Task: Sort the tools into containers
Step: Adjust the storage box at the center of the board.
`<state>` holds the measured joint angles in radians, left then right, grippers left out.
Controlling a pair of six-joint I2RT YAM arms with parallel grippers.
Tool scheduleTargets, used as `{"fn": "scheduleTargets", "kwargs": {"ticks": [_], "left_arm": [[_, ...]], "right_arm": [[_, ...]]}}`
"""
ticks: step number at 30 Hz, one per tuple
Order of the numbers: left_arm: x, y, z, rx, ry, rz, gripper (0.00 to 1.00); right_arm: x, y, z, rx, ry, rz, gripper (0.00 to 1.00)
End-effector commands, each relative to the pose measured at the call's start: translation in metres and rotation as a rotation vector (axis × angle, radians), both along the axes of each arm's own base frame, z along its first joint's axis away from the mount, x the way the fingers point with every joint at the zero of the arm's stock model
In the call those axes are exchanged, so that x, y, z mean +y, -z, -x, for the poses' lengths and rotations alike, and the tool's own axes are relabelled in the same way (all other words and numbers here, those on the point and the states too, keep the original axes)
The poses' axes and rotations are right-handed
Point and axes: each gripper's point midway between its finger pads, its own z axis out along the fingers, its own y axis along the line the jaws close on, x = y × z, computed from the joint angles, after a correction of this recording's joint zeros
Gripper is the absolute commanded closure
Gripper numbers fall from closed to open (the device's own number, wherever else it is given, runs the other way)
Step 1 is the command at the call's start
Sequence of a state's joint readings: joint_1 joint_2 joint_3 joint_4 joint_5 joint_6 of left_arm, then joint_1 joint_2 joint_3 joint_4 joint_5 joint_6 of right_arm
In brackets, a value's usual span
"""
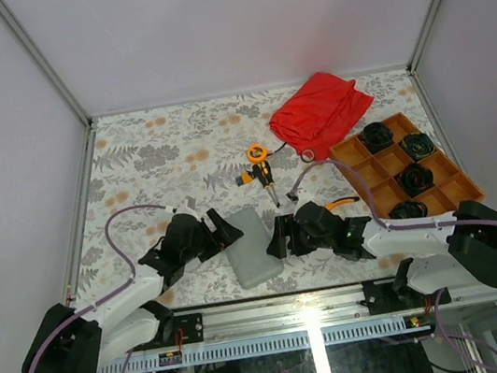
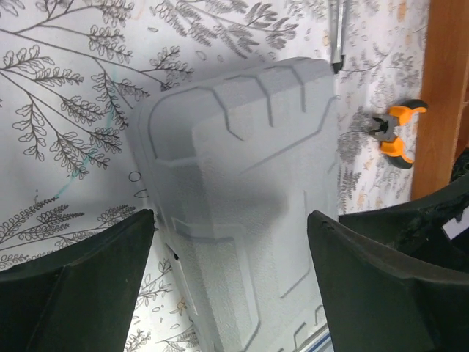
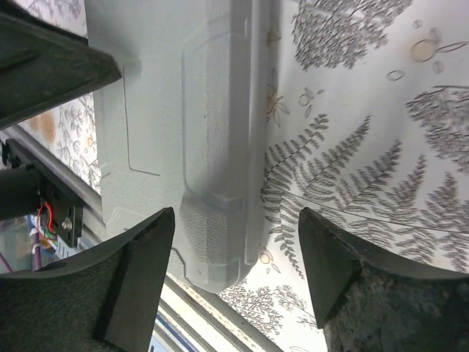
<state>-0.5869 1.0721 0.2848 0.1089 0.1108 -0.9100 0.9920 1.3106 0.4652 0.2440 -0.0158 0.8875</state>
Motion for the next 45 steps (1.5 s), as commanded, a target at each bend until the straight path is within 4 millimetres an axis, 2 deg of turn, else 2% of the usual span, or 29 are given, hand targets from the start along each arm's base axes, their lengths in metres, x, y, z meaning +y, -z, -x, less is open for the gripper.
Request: {"fn": "scheduleTargets", "kwargs": {"ticks": [1,7,10,15,22,29,36,41,45], "left_arm": [[0.008,-0.018,-0.004,-0.079,-0.009,-0.016,0.14],[0.033,-0.014,0.016,-0.08,-0.077,-0.028,0.0],[0.039,-0.018,0.021,-0.101,-0.098,-0.009,0.0],[0.046,-0.021,0.025,-0.09,-0.122,-0.026,0.0],[0.054,-0.018,0.024,-0.036,-0.164,-0.083,0.0],[0.051,-0.014,0.024,0.002,-0.169,-0.081,0.0],[0.05,-0.019,0.021,-0.041,-0.155,-0.071,0.0],[0.05,-0.021,0.022,-0.074,-0.153,-0.049,0.0],[0.052,-0.012,0.025,-0.041,-0.162,-0.056,0.0]], "right_arm": [[-0.011,-0.017,-0.022,-0.105,0.095,0.019,0.21],[0.006,-0.033,-0.028,-0.181,-0.004,0.016,0.07],[0.019,-0.035,-0.032,-0.195,-0.068,0.052,0.03],[0.038,-0.031,-0.039,-0.182,-0.121,0.086,0.04],[0.045,-0.013,-0.045,-0.128,-0.1,0.13,0.08],[0.047,0.002,-0.039,-0.063,-0.094,0.099,0.21],[0.028,0.024,-0.032,0.016,-0.03,0.065,0.35],[0.019,0.037,-0.028,0.056,-0.014,0.064,0.4],[0.013,0.044,-0.027,0.07,-0.004,0.081,0.42]]}}
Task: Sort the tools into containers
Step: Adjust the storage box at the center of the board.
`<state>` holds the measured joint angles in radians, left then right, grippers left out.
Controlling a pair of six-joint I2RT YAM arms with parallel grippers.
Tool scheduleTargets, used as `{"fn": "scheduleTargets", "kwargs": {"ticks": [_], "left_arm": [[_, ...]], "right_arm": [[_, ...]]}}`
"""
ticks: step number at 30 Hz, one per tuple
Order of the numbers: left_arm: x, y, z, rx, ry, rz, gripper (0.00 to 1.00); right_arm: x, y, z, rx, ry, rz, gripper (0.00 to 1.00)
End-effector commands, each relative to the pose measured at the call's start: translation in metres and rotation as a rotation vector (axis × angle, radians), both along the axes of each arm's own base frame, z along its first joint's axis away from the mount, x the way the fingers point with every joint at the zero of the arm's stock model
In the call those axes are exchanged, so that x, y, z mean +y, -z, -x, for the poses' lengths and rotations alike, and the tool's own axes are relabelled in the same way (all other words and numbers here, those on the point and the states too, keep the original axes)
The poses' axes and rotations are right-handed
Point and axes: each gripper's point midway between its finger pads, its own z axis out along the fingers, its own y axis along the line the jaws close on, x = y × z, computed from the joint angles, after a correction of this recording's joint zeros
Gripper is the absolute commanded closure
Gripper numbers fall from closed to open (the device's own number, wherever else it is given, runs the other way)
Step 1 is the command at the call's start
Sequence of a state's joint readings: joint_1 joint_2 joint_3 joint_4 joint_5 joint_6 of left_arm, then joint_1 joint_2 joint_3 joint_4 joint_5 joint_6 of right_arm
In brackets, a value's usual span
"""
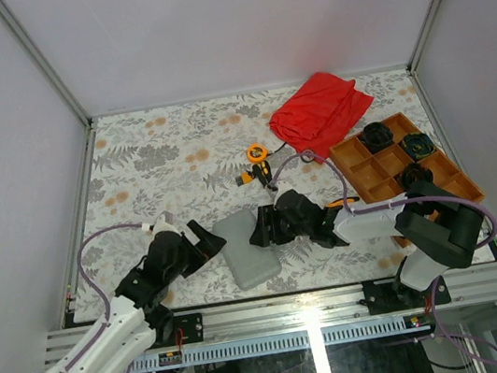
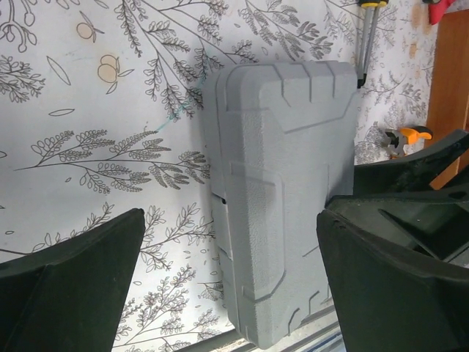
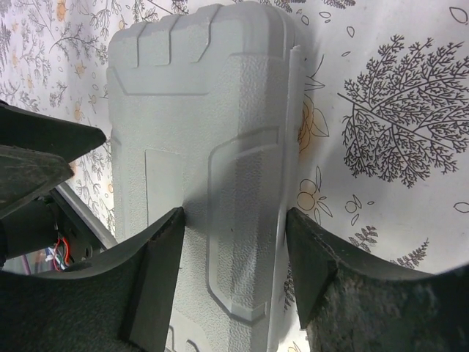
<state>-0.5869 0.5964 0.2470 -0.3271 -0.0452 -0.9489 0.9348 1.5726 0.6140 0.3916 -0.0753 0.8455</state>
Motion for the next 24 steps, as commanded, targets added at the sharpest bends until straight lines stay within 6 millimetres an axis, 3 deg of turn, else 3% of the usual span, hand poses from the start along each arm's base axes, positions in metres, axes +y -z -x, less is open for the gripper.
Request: {"fn": "scheduleTargets", "kwargs": {"ticks": [1,6,11,15,24], "left_arm": [[0.0,0.008,-0.003,-0.001,-0.009,0.005,0.0],[-0.016,0.016,-0.001,0.019,0.037,0.069,0.01],[-0.035,0.01,-0.002,-0.004,0.08,0.186,0.04],[-0.041,0.003,-0.004,-0.037,0.089,0.243,0.04],[-0.049,0.007,0.004,-0.026,0.086,0.377,0.04]], "right_arm": [[-0.03,0.039,0.014,0.092,0.02,0.119,0.42],[-0.045,0.049,0.014,0.144,0.077,0.089,0.44],[-0.048,0.056,0.018,0.19,0.073,0.041,0.45],[-0.051,0.062,0.02,0.212,0.077,0.035,0.46],[-0.056,0.071,0.024,0.258,0.103,-0.009,0.46]]}}
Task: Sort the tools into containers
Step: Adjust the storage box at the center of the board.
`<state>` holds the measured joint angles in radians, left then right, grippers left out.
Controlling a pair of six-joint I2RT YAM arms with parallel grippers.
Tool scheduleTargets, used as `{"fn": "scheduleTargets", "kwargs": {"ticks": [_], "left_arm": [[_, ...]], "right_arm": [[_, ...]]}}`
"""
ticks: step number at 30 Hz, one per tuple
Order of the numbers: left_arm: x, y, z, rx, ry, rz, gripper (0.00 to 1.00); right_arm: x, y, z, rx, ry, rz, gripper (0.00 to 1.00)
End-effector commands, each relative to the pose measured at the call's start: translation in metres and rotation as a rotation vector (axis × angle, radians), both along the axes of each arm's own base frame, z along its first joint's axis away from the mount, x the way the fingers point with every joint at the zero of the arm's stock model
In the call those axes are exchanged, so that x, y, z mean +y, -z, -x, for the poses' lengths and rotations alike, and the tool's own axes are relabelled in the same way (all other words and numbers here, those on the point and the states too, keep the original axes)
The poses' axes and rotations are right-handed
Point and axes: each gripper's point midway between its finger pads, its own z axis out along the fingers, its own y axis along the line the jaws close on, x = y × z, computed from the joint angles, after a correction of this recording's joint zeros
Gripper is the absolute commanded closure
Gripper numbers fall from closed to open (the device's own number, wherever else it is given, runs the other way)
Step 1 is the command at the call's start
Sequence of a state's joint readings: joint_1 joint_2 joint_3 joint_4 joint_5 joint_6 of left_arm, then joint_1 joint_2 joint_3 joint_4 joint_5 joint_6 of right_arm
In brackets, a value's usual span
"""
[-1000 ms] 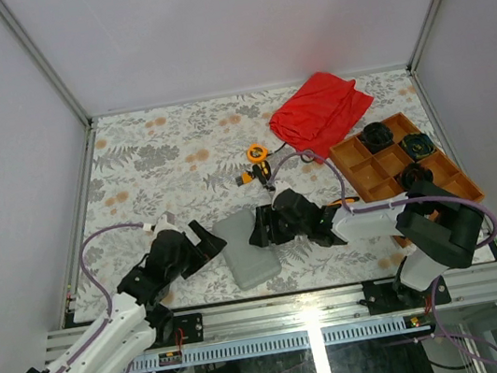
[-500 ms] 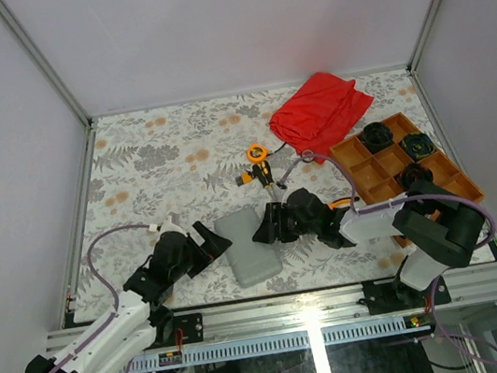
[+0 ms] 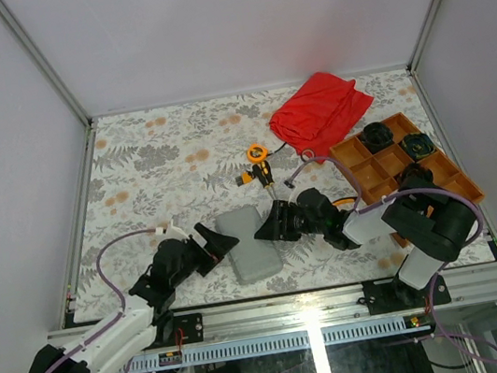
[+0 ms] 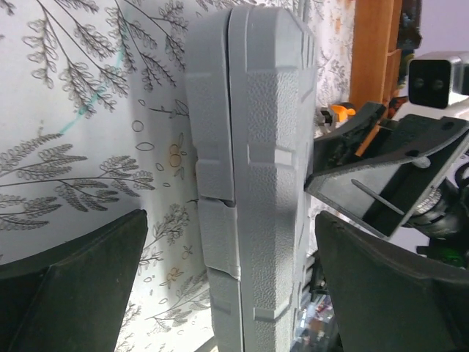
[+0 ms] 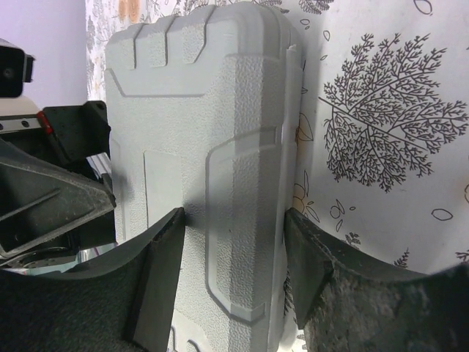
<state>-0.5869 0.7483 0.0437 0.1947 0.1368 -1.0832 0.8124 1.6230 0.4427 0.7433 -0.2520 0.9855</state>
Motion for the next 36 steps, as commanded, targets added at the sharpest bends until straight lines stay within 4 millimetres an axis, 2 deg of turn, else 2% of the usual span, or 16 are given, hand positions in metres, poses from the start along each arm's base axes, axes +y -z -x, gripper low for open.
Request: {"fn": "scheduleTargets", "kwargs": {"ticks": [1,10,17,24,32,36], "left_arm": [[-0.01,-0.006,0.004,-0.004,0.012,0.13,0.05],[-0.022,-0.022,-0.002,-0.036,0.039,0.193,0.05],[-0.037,-0.025,-0.003,-0.025,0.094,0.222,0.09],[-0.055,-0.028,-0.003,-0.02,0.153,0.255,0.27],[-0.064,-0.04,-0.005,-0.04,0.179,0.289,0.59],[-0.061,-0.041,-0.008,-0.051,0.174,0.234,0.7]], "right_arm": [[-0.042,0.067,0.031,0.176,0.019,0.203,0.46],[-0.041,0.067,0.03,0.175,0.024,0.185,0.46],[-0.04,0.064,0.03,0.171,0.022,0.174,0.46],[-0.039,0.06,0.029,0.162,0.021,0.166,0.46],[-0.04,0.056,0.027,0.141,0.024,0.164,0.45],[-0.042,0.036,0.02,0.085,0.04,0.149,0.36]]}}
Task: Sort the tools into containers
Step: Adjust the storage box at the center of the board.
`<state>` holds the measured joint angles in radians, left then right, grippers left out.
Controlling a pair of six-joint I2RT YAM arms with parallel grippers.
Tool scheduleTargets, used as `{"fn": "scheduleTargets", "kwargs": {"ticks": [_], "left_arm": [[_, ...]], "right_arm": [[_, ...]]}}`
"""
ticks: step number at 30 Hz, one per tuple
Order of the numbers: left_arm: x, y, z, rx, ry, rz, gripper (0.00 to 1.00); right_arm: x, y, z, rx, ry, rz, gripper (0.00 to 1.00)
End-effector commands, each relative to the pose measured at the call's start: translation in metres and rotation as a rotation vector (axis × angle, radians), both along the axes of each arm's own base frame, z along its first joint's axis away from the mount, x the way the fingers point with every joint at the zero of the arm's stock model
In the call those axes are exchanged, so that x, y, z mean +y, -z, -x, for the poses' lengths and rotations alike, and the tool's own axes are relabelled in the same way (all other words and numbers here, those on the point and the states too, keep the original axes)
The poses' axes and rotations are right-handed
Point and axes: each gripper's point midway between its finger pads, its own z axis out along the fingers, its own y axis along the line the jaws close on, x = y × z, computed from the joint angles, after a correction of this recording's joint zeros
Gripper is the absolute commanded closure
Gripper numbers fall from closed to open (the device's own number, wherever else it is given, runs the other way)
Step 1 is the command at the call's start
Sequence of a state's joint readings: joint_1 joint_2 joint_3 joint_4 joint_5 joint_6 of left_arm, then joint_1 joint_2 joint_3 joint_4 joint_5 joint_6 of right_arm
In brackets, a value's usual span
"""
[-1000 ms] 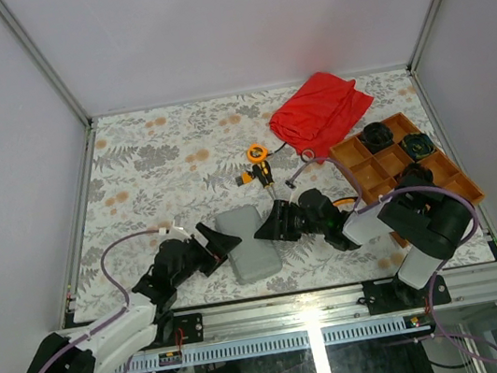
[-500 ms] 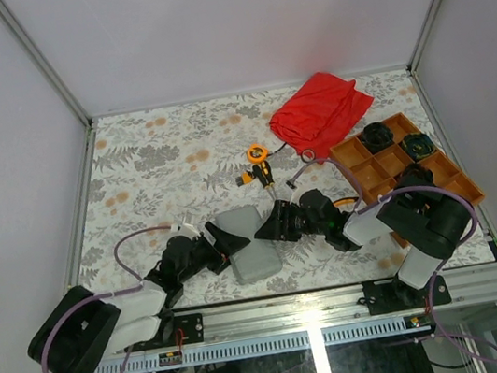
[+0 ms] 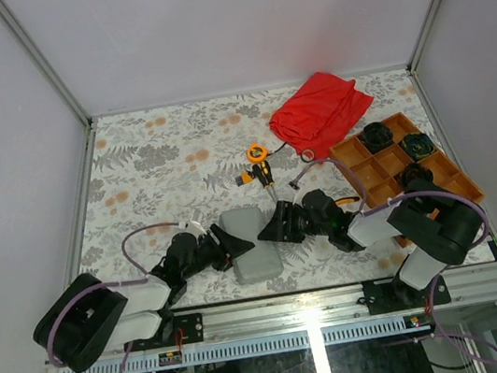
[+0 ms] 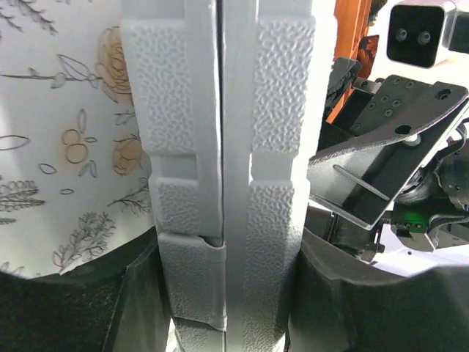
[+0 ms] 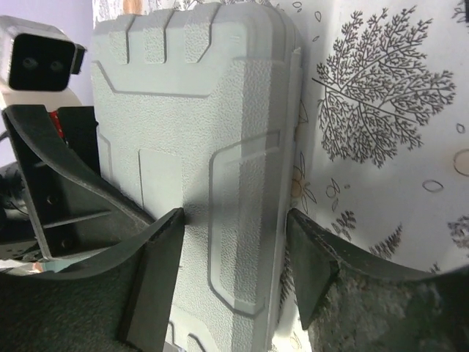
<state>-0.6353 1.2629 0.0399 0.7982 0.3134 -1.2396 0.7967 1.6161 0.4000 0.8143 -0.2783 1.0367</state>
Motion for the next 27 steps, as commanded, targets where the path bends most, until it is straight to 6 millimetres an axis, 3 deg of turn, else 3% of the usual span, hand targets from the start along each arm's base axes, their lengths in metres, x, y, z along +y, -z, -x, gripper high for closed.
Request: {"fn": "scheduleTargets", "kwargs": {"ticks": [1,6,11,17,27], "left_arm": [[-0.008,-0.033,-0.013,-0.125,0.017,0.004,0.71],[0.004,-0.032,-0.015,-0.161,0.004,-0.141,0.72],[0.017,-0.029,-0.016,-0.163,0.02,-0.3,0.79],[0.015,-0.025,-0.012,-0.144,0.087,-0.48,0.9],[-0.026,-0.042,0.018,-0.278,0.27,-0.702,0.94]], "right_arm": [[-0.04,0.034,0.015,0.047,0.025,0.192,0.33],[-0.054,0.0,0.003,-0.063,0.074,0.212,0.15],[-0.078,-0.031,-0.004,-0.186,0.113,0.291,0.12],[-0.114,-0.056,-0.007,-0.292,0.216,0.363,0.11],[-0.151,-0.1,-0.006,-0.488,0.313,0.363,0.09]]}}
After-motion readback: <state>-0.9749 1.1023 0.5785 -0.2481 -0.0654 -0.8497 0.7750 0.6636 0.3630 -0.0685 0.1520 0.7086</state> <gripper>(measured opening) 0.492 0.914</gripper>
